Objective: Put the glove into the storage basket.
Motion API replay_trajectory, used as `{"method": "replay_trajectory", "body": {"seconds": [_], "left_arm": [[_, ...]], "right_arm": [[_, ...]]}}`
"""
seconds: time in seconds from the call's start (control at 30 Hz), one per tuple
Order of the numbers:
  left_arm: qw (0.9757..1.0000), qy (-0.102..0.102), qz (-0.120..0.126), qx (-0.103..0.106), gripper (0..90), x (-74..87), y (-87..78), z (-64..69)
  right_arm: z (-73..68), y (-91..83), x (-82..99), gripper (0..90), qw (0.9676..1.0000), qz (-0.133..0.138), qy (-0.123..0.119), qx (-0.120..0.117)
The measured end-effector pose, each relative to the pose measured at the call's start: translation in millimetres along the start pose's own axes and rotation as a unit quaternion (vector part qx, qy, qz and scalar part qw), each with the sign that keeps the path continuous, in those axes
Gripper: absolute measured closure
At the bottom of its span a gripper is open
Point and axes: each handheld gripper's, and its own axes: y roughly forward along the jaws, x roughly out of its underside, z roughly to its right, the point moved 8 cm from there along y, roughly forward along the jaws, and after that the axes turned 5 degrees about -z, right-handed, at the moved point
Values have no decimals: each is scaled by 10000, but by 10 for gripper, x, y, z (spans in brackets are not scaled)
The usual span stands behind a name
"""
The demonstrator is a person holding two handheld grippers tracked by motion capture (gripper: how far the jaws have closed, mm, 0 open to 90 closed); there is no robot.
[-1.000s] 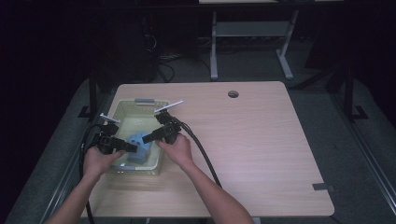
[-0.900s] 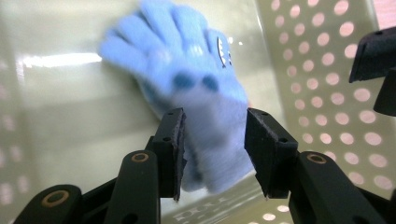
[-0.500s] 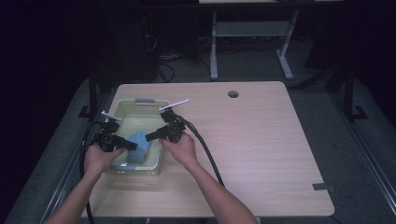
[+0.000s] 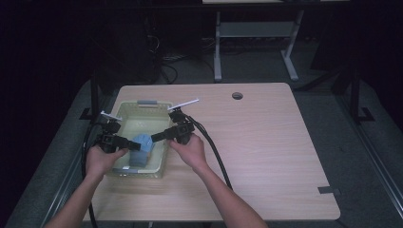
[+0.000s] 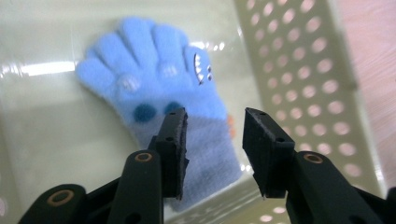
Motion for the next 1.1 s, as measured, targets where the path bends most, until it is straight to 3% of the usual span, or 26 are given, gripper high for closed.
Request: {"method": "replay_trajectory", "body": {"seconds": [0.17,0.37,0.53,0.7,0.87,1.1], "left_arm": [[9996,-63,205,196,579,-27,-32,21],[9991,221,291,223,577,-29,-49,141],[9982,322,369,348,562,-58,-53,288],[9970,296,527,491,530,-91,-64,343],[9965,268,634,484,491,-109,-75,355],[9944,301,761,665,441,-135,-67,481]], "right_arm": [[3,-77,18,612,10000,-5,-5,-54],[95,-246,42,600,9999,102,80,-79],[154,-392,46,591,9995,247,143,-138],[189,-464,81,580,9993,280,202,-164],[230,-533,108,580,9993,290,209,-107],[303,-653,171,535,9986,384,295,-195]]}}
